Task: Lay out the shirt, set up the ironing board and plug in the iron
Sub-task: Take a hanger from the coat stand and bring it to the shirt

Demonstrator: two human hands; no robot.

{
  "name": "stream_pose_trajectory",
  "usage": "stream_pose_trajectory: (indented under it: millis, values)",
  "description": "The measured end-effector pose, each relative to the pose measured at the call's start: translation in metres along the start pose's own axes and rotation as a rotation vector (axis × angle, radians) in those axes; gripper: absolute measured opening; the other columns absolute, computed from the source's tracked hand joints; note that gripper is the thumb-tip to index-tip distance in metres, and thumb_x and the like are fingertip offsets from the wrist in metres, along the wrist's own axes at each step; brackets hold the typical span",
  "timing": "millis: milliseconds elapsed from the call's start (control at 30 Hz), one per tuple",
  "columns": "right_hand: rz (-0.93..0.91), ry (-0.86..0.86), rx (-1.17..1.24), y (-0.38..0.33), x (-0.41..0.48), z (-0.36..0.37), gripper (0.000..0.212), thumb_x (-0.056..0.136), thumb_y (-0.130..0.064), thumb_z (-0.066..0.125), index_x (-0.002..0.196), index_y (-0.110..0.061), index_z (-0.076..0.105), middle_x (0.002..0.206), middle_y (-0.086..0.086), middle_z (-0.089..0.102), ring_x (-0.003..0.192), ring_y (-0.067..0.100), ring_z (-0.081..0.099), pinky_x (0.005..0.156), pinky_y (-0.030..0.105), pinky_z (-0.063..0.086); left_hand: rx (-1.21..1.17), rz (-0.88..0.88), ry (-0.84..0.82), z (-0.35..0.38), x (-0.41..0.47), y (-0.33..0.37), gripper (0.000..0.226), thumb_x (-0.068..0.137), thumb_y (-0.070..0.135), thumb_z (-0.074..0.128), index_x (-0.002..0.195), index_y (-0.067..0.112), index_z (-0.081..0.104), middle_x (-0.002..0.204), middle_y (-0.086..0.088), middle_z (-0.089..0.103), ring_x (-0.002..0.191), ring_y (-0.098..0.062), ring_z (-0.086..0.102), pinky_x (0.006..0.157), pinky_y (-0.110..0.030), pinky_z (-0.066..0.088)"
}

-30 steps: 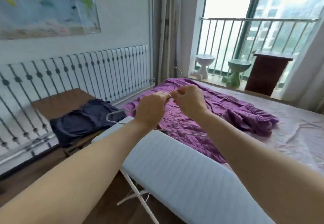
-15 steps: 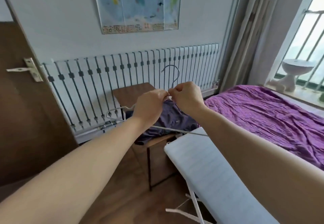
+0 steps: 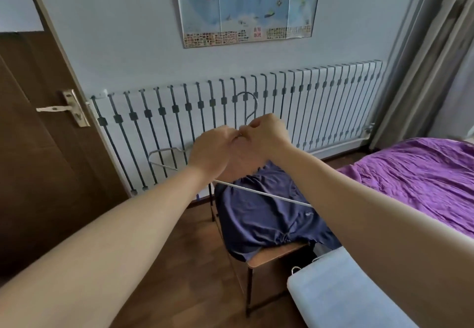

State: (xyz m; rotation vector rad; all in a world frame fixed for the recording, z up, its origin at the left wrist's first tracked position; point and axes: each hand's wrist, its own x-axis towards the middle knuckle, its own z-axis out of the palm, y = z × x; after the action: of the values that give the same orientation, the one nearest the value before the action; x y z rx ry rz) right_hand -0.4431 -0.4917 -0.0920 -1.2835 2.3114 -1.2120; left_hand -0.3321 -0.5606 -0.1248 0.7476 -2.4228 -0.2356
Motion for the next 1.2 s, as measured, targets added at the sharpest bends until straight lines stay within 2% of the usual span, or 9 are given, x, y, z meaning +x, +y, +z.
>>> stream_pose_trajectory:
  millis: [167, 300, 400, 533, 667, 767, 900, 1100, 1200]
  values:
    - [-0.025, -0.022, -0.019, -0.018, 0.07, 0.038, 0.026, 0.087, -0.025, 0.061, 0.078, -0.003, 0.071, 0.061, 0.003, 0.057, 0.052, 0.011, 0.048, 0.044, 0.021, 0.036, 0.023, -0.034, -0.004, 0.007, 0.053, -0.06, 0.034, 0.099, 0.02, 0.034, 0.102, 0.018, 0.068, 0.089, -0.007, 0.062, 0.08, -0.025, 0.058, 0.065, -0.03, 0.035]
    - [0.014, -0.024, -0.006, -0.029, 0.121, 0.07, 0.024, 0.088, -0.02, 0.06, 0.082, 0.0, 0.072, 0.06, 0.004, 0.056, 0.052, 0.011, 0.047, 0.045, 0.023, 0.036, -0.022, -0.03, -0.004, 0.016, 0.091, -0.114, 0.034, 0.099, 0.015, 0.035, 0.109, 0.02, 0.067, 0.094, -0.007, 0.065, 0.083, -0.024, 0.059, 0.07, -0.034, 0.043]
    - [0.054, -0.005, 0.008, -0.032, 0.159, 0.102, 0.024, 0.087, -0.02, 0.06, 0.085, 0.001, 0.072, 0.065, 0.007, 0.059, 0.057, 0.015, 0.051, 0.051, 0.023, 0.041, -0.047, 0.018, -0.038, 0.028, 0.121, -0.159, 0.032, 0.099, 0.018, 0.037, 0.109, 0.02, 0.067, 0.097, -0.007, 0.067, 0.088, -0.025, 0.062, 0.076, -0.038, 0.048]
    - [0.157, 0.041, 0.011, -0.036, 0.211, 0.145, 0.024, 0.087, -0.02, 0.061, 0.087, 0.002, 0.071, 0.073, 0.009, 0.06, 0.068, 0.018, 0.054, 0.056, 0.026, 0.043, -0.044, 0.095, -0.141, 0.04, 0.166, -0.22, 0.031, 0.098, 0.021, 0.037, 0.101, 0.014, 0.068, 0.092, -0.007, 0.064, 0.083, -0.025, 0.058, 0.07, -0.034, 0.043]
    - [0.277, 0.091, 0.039, -0.032, 0.256, 0.171, 0.027, 0.086, -0.022, 0.063, 0.061, -0.012, 0.06, 0.058, 0.0, 0.053, 0.056, 0.012, 0.049, 0.05, 0.023, 0.039, -0.038, 0.211, -0.206, 0.062, 0.215, -0.264, 0.025, 0.095, 0.019, 0.043, 0.096, 0.017, 0.068, 0.087, -0.006, 0.063, 0.082, -0.025, 0.059, 0.066, -0.029, 0.036]
    - [0.365, 0.135, 0.087, -0.015, 0.288, 0.186, 0.027, 0.084, -0.024, 0.066, 0.06, -0.013, 0.059, 0.058, 0.0, 0.054, 0.056, 0.013, 0.05, 0.052, 0.023, 0.04, -0.056, 0.228, -0.285, 0.088, 0.246, -0.284, 0.025, 0.095, 0.017, 0.042, 0.094, 0.015, 0.067, 0.089, -0.008, 0.062, 0.085, -0.027, 0.058, 0.068, -0.03, 0.035]
    - [0.445, 0.153, 0.148, 0.019, 0.333, 0.201, 0.024, 0.081, -0.025, 0.07, 0.084, -0.002, 0.072, 0.068, 0.004, 0.062, 0.064, 0.016, 0.056, 0.064, 0.028, 0.047, -0.077, 0.253, -0.352, 0.13, 0.281, -0.304, 0.029, 0.094, 0.008, 0.038, 0.1, 0.012, 0.067, 0.099, -0.012, 0.064, 0.092, -0.03, 0.059, 0.077, -0.038, 0.046]
    - [0.559, 0.124, 0.228, 0.078, 0.39, 0.224, 0.016, 0.079, -0.025, 0.075, 0.075, -0.01, 0.073, 0.058, -0.001, 0.06, 0.05, 0.009, 0.053, 0.059, 0.023, 0.05, -0.105, 0.262, -0.5, 0.196, 0.322, -0.333, 0.038, 0.091, 0.003, 0.037, 0.11, 0.016, 0.067, 0.106, -0.011, 0.064, 0.1, -0.031, 0.059, 0.086, -0.043, 0.047]
    - [0.627, 0.116, 0.263, 0.101, 0.41, 0.237, 0.016, 0.078, -0.027, 0.075, 0.077, -0.011, 0.073, 0.065, 0.001, 0.064, 0.057, 0.012, 0.057, 0.071, 0.029, 0.054, -0.115, 0.274, -0.544, 0.227, 0.339, -0.346, 0.037, 0.092, 0.006, 0.039, 0.113, 0.019, 0.066, 0.103, -0.01, 0.065, 0.097, -0.032, 0.059, 0.086, -0.043, 0.048]
